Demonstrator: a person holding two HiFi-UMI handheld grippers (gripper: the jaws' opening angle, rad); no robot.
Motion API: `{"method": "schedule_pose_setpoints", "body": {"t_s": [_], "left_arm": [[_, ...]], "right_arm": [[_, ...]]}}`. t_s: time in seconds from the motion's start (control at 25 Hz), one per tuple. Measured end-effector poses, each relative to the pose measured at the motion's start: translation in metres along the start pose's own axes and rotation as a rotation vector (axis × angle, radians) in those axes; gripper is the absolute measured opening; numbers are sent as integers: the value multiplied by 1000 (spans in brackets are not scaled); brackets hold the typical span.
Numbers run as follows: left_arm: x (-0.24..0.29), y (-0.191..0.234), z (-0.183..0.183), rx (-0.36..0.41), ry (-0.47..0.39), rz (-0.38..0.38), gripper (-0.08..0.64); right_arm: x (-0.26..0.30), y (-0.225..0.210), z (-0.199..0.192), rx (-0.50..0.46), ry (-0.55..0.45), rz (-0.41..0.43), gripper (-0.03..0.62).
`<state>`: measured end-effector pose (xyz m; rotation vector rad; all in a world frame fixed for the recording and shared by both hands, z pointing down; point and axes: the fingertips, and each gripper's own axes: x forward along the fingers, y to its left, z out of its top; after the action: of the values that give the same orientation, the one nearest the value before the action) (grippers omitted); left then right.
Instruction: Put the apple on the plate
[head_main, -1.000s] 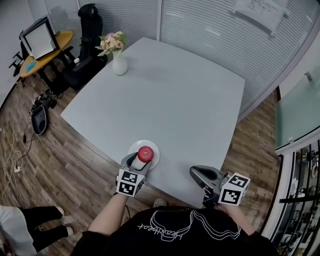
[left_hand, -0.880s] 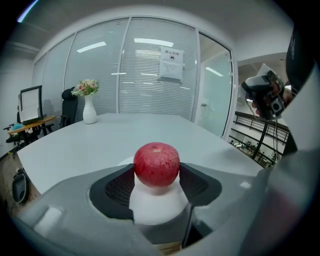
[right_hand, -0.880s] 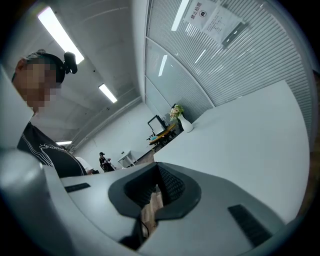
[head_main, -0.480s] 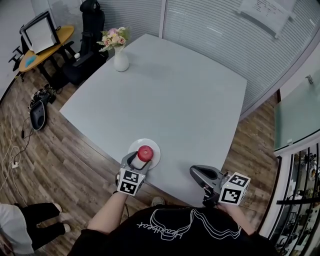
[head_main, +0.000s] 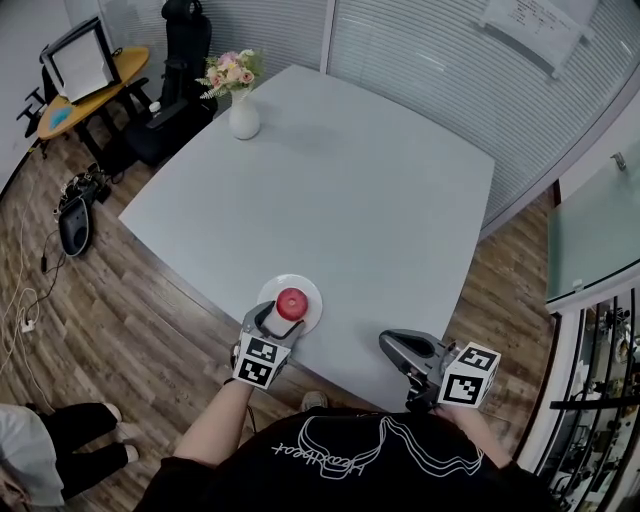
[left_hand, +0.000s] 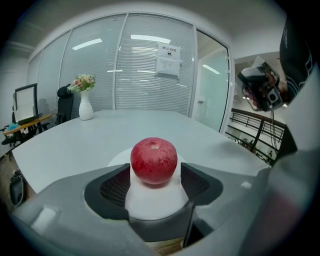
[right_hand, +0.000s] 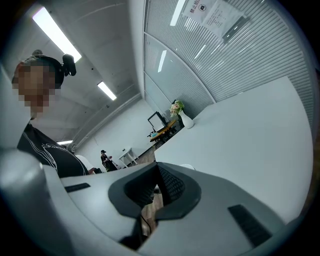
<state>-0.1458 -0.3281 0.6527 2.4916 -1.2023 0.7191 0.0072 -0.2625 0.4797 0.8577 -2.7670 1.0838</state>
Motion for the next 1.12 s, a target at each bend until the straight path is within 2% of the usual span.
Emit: {"method": "schedule_pose_setpoints", "body": {"t_s": [0.32, 0.4, 0.48, 0.64, 0.8, 0.88, 1.12], "left_arm": [[-35, 0, 25, -45, -63, -33, 318], [-52, -2, 36, -73, -74, -56, 314], [-74, -9, 57, -101, -120, -95, 302], [-120, -34, 107, -157, -227, -230, 189], [-152, -66, 142, -136, -281, -350, 106], [-163, -76, 152, -130, -309, -371, 42], [-181, -93, 165, -161, -358, -400, 14]], "right_arm": [[18, 12, 1, -28, 19, 38, 9], [23, 21, 1, -76, 36, 63, 9], [26, 32, 1, -140, 57, 88, 9], [34, 54, 11, -200, 47, 151, 9], [36, 68, 16, -214, 39, 178, 9], [36, 73, 14, -225, 43, 185, 9], [29, 86, 9, -256, 39, 204, 8]]}}
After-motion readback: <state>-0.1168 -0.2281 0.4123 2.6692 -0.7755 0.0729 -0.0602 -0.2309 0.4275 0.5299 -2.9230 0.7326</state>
